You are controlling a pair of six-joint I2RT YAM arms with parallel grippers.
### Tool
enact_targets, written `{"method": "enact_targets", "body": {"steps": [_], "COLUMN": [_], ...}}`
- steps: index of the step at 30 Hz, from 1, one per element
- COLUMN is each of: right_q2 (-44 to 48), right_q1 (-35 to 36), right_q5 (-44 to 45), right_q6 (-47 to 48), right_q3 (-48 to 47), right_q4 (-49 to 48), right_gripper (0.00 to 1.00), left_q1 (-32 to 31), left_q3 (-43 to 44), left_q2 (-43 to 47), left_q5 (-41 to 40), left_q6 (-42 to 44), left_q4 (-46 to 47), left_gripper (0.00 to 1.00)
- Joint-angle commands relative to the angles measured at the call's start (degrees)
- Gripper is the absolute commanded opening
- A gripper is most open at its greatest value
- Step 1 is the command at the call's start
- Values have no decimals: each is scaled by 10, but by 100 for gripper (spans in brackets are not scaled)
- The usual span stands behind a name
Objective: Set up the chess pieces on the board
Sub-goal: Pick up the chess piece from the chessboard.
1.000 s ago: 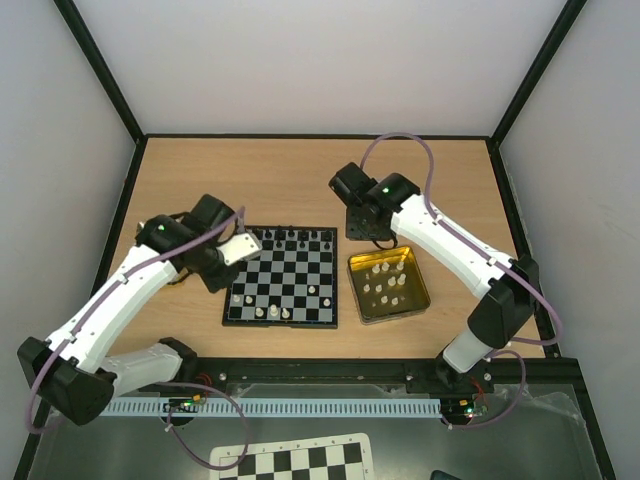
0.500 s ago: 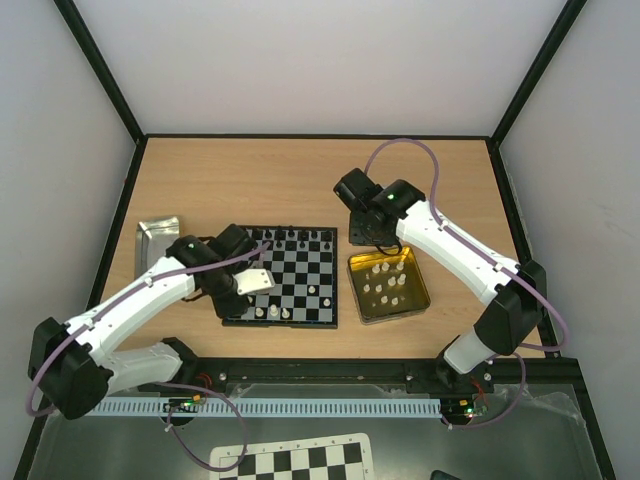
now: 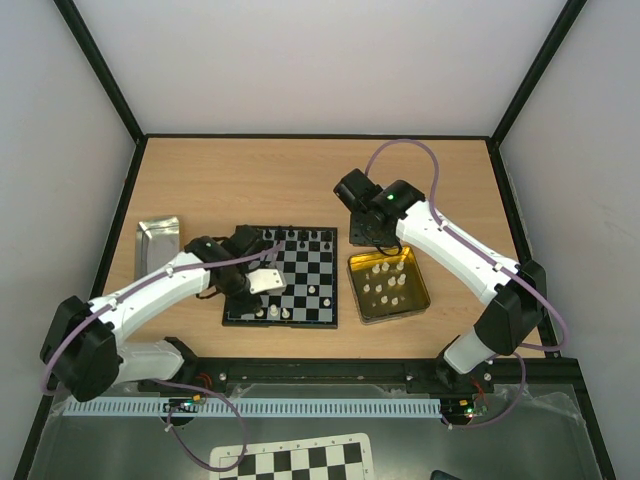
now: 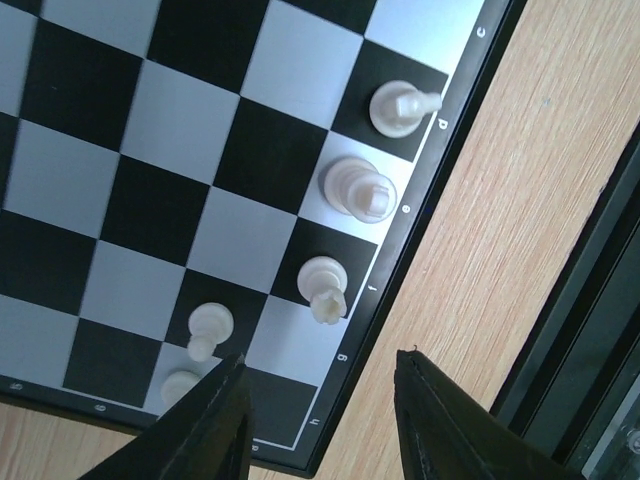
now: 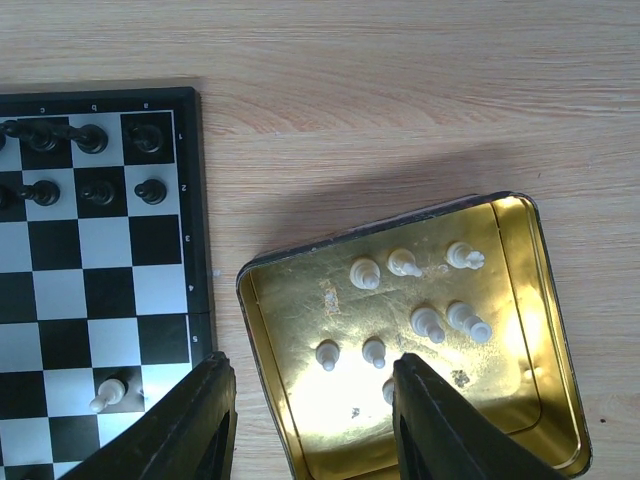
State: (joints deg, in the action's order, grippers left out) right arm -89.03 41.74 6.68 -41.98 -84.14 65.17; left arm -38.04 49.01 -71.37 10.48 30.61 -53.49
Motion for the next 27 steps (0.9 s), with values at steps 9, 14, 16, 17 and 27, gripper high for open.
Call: {"method": "enact_targets", "body": {"steps": [9,14,16,17,27], "right_q2": [26,30,32,33,38], "right_q1": [-2,-2,-2,-2,-3], "right_q5": [26,26,26,25,22], "right_q6": [-11,-12,-13,-14,-15], "right_q3": [9,12,14,16,26], "right_q4": [21,23,21,21,15], "right_gripper": [42,42,42,42,42], "left_q1": [-4,-4,-4,-5,-5], "left_q3": [-29,-29,-30,-31,-40], "left_q2": [-21,-35,-40,-44,-54], "left_q5": [10,12,12,12,8], "left_q6": [11,13,16,18,26], "left_q4": [34,37,37,37,44], "left_gripper": [38,38,38,38,37]}}
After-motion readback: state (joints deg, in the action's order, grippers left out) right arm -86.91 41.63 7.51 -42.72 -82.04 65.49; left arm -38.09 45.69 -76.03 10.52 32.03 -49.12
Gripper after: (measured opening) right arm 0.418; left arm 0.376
